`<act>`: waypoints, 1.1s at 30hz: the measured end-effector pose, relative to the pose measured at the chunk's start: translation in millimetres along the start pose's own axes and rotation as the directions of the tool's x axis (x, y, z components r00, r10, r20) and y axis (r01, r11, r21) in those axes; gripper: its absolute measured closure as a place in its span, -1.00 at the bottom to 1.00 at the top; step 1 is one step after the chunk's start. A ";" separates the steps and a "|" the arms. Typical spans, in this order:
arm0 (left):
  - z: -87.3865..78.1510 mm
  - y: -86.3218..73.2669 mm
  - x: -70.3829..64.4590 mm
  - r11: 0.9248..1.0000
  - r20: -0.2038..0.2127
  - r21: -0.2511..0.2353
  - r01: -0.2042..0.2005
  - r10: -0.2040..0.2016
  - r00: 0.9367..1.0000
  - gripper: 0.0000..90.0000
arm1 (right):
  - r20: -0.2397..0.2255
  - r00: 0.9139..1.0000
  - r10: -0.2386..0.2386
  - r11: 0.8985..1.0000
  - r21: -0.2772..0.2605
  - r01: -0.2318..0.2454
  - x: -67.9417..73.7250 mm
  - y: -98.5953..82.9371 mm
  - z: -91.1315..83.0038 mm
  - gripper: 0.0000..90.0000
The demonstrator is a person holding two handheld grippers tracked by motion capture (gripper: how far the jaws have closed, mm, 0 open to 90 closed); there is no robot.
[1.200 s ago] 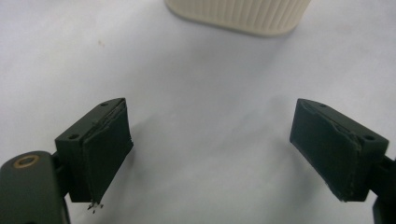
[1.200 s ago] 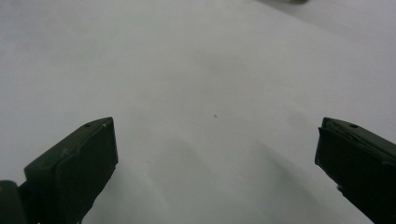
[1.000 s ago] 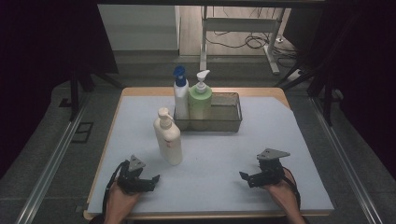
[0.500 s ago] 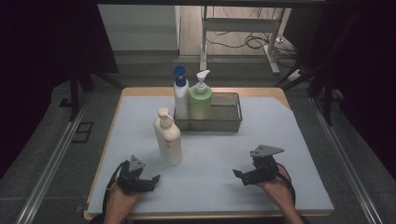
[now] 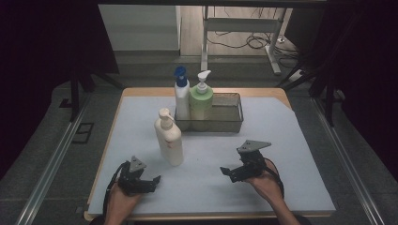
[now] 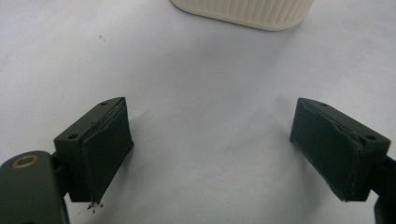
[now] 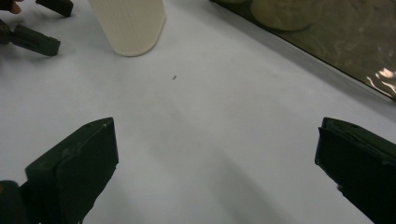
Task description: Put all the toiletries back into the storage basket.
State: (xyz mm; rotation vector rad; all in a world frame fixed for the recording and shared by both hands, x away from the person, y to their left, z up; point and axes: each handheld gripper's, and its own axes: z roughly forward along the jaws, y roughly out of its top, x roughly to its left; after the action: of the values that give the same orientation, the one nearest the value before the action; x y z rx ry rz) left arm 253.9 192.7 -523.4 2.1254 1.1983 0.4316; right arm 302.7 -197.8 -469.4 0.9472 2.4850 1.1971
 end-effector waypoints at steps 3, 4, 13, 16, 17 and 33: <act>0.0 0.0 0.0 1.000 0.000 0.000 0.000 0.000 1.000 -0.73 | -0.002 1.000 -0.001 1.000 -0.001 0.001 5.5 5.4 3.5 -1.00; 0.0 0.0 0.0 1.000 0.000 0.000 0.000 0.000 1.000 -0.73 | -0.007 1.000 -0.003 1.000 -0.001 0.003 7.2 7.6 4.6 -1.00; 0.0 0.0 0.1 1.000 0.000 0.001 -0.001 0.001 1.000 -0.73 | -0.023 1.000 0.004 1.000 -0.024 -0.005 20.6 25.7 14.8 -1.00; 0.0 0.1 0.3 1.000 0.000 0.001 -0.003 0.003 1.000 -0.73 | -0.014 1.000 -0.012 1.000 -0.023 0.012 26.3 32.5 19.5 -1.00; 0.0 0.1 0.3 1.000 0.000 0.001 -0.003 0.003 1.000 -0.73 | -0.014 1.000 -0.016 1.000 -0.022 0.016 27.7 34.2 20.6 -1.00; 0.2 0.1 0.0 1.000 0.000 -0.002 0.002 -0.002 1.000 -0.73 | -0.017 0.998 -0.052 0.998 -0.044 0.051 52.0 70.7 45.2 -0.90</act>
State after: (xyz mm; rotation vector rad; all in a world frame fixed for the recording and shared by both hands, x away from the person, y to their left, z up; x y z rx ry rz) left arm 254.0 192.6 -523.4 2.1220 1.1992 0.4318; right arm 315.4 -104.3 -440.6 0.8593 2.4714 1.2436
